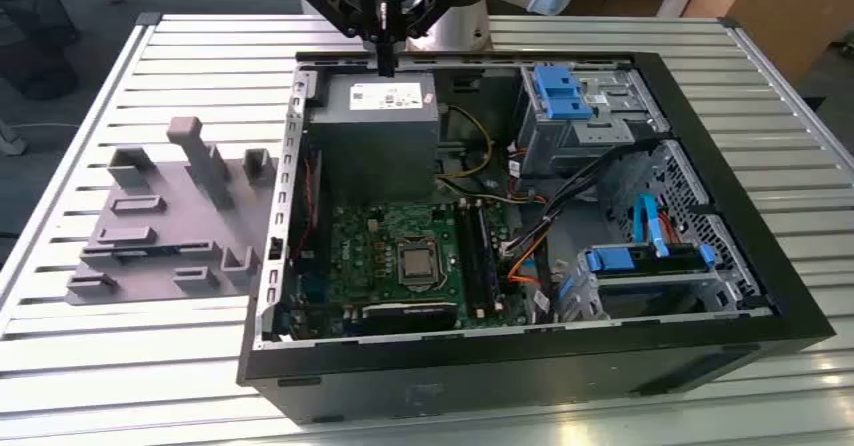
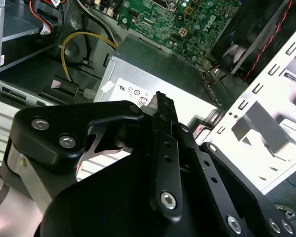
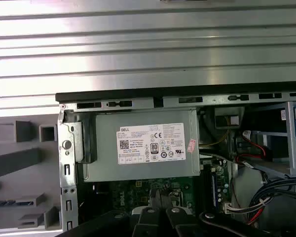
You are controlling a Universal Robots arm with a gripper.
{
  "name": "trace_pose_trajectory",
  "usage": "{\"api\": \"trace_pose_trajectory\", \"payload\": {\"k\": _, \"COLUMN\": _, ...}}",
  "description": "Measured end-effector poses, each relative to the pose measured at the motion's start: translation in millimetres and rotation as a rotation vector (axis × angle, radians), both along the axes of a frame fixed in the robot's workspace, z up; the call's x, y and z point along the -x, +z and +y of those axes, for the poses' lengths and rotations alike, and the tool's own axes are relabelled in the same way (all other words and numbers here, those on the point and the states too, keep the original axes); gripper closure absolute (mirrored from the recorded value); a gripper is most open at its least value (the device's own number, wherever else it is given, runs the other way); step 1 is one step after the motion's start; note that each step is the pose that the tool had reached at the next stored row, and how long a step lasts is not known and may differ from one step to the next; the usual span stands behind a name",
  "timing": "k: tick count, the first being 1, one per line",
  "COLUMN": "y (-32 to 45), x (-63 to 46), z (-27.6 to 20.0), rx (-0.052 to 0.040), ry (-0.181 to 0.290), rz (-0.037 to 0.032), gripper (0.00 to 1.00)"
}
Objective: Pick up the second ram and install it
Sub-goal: 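Reach for the second ram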
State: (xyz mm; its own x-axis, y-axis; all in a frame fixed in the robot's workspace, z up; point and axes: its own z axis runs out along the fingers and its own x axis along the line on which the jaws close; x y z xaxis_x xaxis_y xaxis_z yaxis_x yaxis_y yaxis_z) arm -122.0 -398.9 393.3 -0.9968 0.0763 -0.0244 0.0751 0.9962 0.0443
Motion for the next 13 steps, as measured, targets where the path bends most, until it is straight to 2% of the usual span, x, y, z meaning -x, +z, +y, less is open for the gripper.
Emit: {"api": "trace_pose_trajectory", "payload": {"k": 13, "y": 0.0, "x": 3.1, "z": 0.0, "rx": -0.0001, "ry": 0.000, "rz": 0.0000, "gripper": 0.89}}
